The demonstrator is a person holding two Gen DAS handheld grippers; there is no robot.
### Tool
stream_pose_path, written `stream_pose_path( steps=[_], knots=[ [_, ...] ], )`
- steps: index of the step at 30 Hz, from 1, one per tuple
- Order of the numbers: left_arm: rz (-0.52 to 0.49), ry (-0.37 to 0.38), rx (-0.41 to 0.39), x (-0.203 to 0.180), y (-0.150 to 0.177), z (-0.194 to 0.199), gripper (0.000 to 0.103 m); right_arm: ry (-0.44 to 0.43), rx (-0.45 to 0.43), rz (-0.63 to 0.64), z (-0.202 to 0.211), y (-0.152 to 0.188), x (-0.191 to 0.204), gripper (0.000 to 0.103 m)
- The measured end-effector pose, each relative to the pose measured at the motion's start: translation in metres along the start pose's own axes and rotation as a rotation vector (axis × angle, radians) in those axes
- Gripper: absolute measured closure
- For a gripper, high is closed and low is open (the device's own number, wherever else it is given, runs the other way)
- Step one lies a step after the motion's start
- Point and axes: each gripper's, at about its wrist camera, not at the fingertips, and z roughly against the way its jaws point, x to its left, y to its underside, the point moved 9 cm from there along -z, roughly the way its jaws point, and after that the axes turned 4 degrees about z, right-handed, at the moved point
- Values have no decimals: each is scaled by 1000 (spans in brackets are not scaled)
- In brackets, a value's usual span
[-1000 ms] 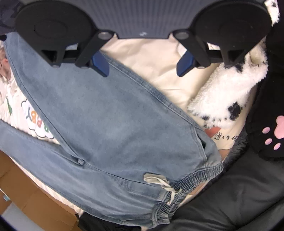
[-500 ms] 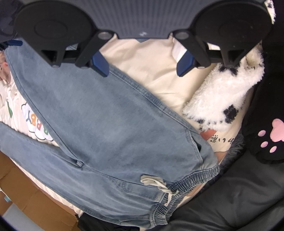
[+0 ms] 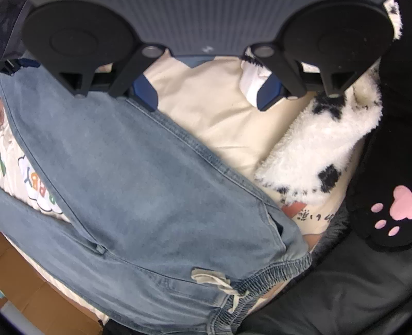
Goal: Fold clothes
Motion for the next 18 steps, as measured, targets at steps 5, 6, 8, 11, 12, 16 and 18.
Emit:
stream_pose_path(
  steps=[5,6,8,11,12,16,18],
  knots=[
    [-19,8,-8,-7,-1,2,17,4,-21,-32,8,2,-5,34],
    [-23,9,-10,-8,-2,2,17,0,-27,-45,12,2,-7,35],
    [-15,13,-12,-9,-3,2,17,-9,-33,-56,16,3,-9,36],
    [-8,19,-11,-10,-3,2,17,-11,-22,-36,14,5,-6,36],
    [-10,20,-11,-10,-3,2,17,-1,-15,-18,12,6,-4,36],
    [-32,15,-8,-13,-1,2,17,35,16,50,2,10,5,32],
    [-38,9,-6,-13,-1,1,17,54,31,85,-3,11,10,29]
  ],
)
